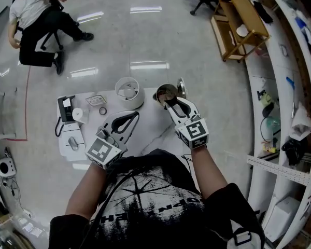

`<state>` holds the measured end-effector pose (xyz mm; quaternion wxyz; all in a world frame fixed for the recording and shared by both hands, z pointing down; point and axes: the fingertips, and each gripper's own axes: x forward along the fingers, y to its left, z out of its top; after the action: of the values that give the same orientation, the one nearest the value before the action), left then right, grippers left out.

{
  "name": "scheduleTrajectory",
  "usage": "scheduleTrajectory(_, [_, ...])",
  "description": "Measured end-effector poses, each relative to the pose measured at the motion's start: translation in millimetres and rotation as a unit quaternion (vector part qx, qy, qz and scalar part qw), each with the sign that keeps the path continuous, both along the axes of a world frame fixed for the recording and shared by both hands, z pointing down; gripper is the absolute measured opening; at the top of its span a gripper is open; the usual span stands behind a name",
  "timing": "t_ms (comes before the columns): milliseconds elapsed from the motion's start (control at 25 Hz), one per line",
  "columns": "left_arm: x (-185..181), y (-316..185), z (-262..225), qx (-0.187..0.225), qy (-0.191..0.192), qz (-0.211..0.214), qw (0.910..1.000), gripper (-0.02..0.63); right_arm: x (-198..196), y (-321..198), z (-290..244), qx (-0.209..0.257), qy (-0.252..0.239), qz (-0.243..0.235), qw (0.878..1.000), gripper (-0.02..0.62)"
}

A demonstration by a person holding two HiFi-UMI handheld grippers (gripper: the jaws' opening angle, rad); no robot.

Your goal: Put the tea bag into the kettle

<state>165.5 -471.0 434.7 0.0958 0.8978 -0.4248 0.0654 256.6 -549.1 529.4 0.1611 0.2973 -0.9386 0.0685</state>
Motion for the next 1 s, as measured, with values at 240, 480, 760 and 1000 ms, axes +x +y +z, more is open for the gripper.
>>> scheduleTrajectory(240, [-32.1, 8.3, 17.7, -0.028, -0.007, -0.040, 0.9988, 0.006, -18.0, -13.7, 66.3, -0.053, 0.029, 0.014, 0.998, 0.117])
scheduleTrajectory(480, [-49.8, 15.0, 26.5, -0.051, -0.011, -0.057, 0.9970, 0.006, -22.9, -25.3, 140.0, -0.124, 0.060, 0.051, 0.989, 0.117])
scheduleTrajectory(760, [-71.7, 24.5, 38.1, -0.077, -0.025, -0.079, 0.9936, 0.006, -12.0, -47.7, 201.0, -0.179, 0.078, 0.127, 0.972, 0.117])
scheduleTrajectory(1000, [-86.6, 27.4, 39.3, -0.087, -0.030, -0.106, 0.9901, 0.006, -4.3, -58.4, 220.2, -0.177, 0.110, 0.169, 0.963, 0.117])
